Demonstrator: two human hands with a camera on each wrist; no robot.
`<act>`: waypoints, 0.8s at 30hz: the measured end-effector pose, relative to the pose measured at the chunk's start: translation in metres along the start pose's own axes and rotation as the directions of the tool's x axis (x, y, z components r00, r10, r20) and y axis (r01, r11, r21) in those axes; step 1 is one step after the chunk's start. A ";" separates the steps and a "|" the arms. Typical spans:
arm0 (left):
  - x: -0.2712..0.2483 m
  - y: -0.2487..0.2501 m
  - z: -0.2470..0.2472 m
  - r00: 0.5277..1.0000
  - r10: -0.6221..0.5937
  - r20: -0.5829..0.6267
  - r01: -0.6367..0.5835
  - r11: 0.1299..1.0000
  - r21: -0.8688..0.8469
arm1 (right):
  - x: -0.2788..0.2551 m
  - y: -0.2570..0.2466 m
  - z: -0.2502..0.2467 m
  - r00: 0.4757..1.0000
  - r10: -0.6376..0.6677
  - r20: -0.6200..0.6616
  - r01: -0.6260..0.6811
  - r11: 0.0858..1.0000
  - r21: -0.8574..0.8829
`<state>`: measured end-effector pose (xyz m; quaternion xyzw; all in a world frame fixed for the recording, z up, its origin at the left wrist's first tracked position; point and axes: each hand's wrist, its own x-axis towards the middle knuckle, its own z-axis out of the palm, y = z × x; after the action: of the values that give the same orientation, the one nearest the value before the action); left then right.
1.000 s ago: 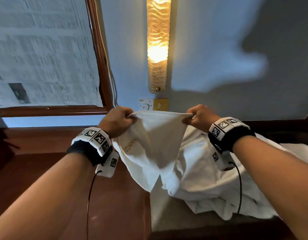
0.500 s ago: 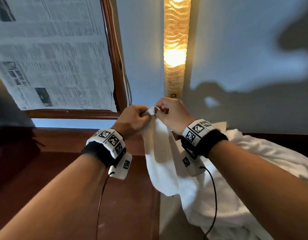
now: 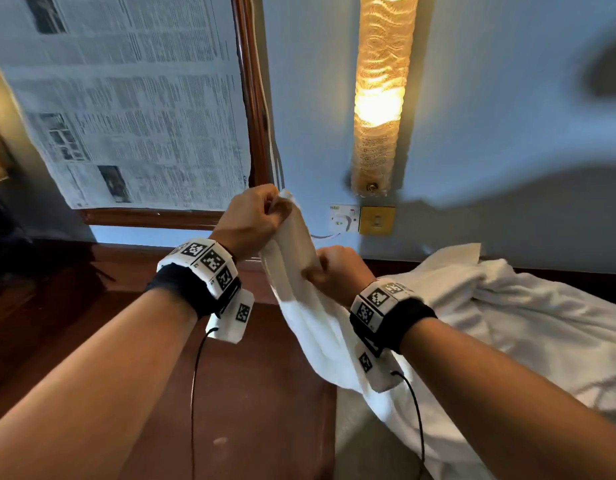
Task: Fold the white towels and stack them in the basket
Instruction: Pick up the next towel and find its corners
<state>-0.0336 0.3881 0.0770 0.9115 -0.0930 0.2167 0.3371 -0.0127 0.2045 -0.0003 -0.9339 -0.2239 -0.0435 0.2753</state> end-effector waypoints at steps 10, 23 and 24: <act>-0.027 -0.062 -0.080 1.000 -0.006 0.003 0.006 0.978 -0.207 | -0.036 0.013 0.012 0.957 0.274 -0.099 -0.290 0.924 -0.250; -0.055 -0.065 -0.100 0.979 0.203 0.010 -0.156 0.781 -0.605 | -0.062 -0.086 -0.032 0.741 0.190 -0.644 -0.236 0.972 0.015; -0.055 -0.054 -0.092 0.973 0.230 0.019 -0.165 0.750 -0.641 | -0.057 -0.102 -0.036 0.749 0.091 -0.656 -0.146 0.989 -0.029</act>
<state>-0.0957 0.4903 0.0829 0.7383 -0.2727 0.1626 0.5951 -0.1078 0.2389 0.0694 -0.8823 -0.0523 -0.3575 0.3016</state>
